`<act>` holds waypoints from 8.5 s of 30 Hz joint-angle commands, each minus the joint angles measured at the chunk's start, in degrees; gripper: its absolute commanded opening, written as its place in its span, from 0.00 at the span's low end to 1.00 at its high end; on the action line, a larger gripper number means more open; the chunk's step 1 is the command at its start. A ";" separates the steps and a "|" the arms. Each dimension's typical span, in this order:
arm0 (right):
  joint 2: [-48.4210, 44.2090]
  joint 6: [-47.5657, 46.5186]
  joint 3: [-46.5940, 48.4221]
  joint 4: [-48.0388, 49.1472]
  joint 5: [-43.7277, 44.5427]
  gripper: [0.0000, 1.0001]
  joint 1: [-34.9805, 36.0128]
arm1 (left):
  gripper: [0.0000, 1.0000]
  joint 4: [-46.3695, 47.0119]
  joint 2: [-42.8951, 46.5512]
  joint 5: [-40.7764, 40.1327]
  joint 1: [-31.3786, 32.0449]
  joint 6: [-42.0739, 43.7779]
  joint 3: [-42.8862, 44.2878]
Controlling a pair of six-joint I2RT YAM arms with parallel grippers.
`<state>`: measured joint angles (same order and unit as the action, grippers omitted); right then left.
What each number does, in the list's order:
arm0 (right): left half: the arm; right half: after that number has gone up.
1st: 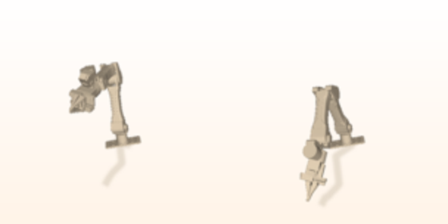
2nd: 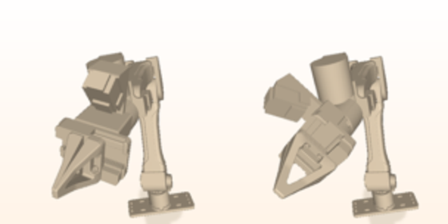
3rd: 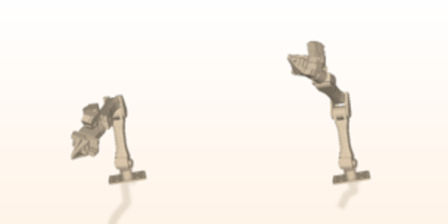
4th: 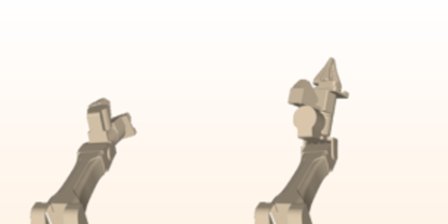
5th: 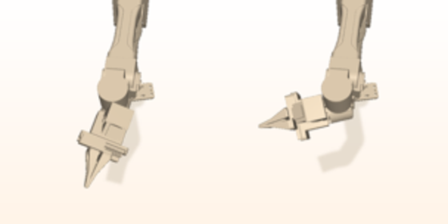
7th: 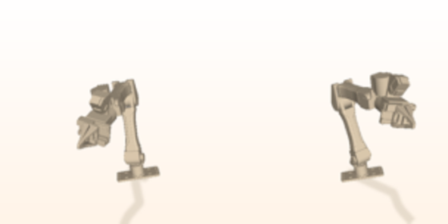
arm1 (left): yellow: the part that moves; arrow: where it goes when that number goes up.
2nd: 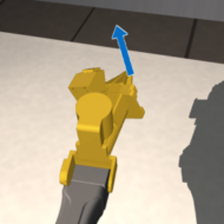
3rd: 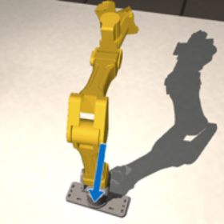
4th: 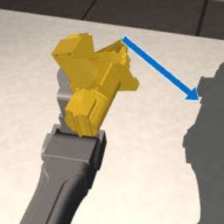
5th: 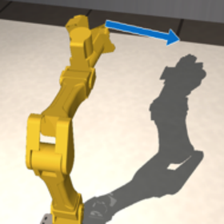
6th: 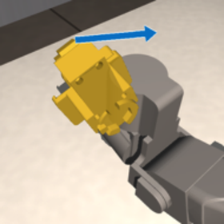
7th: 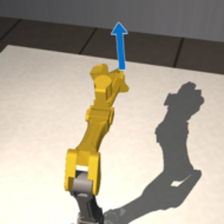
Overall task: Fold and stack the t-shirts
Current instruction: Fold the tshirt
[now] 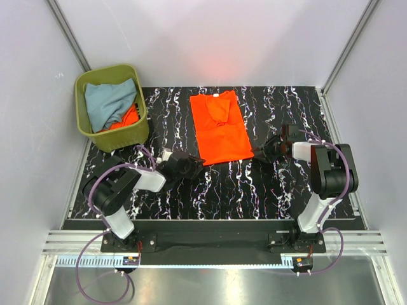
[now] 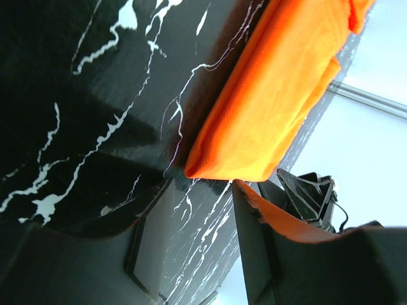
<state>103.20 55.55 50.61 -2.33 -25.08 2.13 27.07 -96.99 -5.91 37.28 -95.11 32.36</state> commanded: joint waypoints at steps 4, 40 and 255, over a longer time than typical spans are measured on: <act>-1.42 0.62 -3.94 -0.04 1.61 0.44 0.24 | 0.41 -5.98 -1.88 -3.67 1.04 -2.70 2.80; 4.30 -4.04 -0.51 -2.23 2.23 0.00 1.56 | 0.00 -5.45 -5.24 -1.91 -2.03 2.55 3.86; -7.57 -23.82 4.06 -19.38 -16.05 0.32 1.21 | 0.60 -70.12 -21.12 -20.62 18.71 66.19 70.11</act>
<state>95.55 32.75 53.04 -22.20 -40.16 4.47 -40.07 -113.58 -16.49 55.46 -31.14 96.90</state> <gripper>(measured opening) 0.318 0.609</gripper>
